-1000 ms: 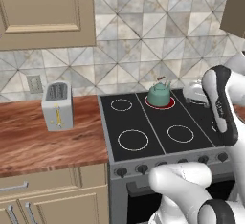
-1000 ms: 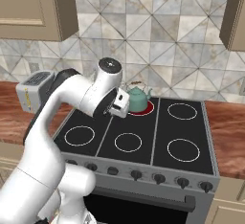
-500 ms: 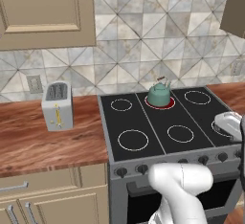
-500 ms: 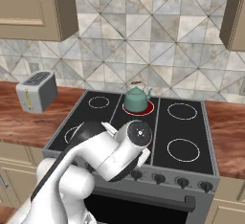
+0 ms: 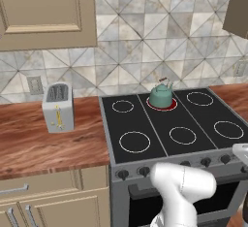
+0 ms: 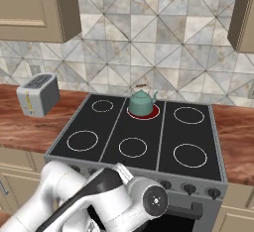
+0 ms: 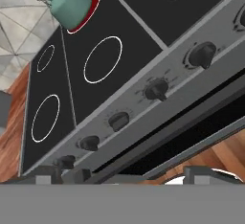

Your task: Lower the heat of the kettle.

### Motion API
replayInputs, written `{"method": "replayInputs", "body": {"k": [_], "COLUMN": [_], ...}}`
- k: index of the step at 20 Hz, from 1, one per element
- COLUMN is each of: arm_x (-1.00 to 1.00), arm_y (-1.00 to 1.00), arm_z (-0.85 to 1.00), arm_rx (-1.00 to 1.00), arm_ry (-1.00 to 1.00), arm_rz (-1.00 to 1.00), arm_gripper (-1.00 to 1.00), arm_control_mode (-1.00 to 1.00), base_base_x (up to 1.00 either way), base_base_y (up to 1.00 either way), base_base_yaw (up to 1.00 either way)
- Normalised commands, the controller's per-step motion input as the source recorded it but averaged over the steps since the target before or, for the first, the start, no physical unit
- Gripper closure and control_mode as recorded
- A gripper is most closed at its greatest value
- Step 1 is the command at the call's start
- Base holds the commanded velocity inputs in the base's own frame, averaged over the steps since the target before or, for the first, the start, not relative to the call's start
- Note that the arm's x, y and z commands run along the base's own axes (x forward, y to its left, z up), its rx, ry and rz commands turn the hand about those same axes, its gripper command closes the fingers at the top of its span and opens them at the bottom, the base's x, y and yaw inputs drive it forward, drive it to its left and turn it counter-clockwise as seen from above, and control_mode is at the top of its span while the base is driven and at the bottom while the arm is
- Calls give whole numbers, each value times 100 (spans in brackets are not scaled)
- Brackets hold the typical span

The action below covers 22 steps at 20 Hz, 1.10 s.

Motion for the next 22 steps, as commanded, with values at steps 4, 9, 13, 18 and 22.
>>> {"method": "replayInputs", "body": {"k": [4,9,13,18,22], "arm_x": [-5,15,22,25,27], "arm_y": [-26,-31,-43,-32,-29], "arm_z": [-49,-28,-16,-10,-4], "arm_rx": [0,0,0,2,7], "arm_ry": [0,0,0,0,1], "arm_rz": [-4,0,0,1,6], "arm_gripper": [-100,-100,-100,-100,-100], "arm_control_mode": [-100,-100,-100,-100,-100], "base_base_x": [0,0,0,0,0], "base_base_y": [0,0,0,0,0], "base_base_yaw": [0,0,0,0,0]}}
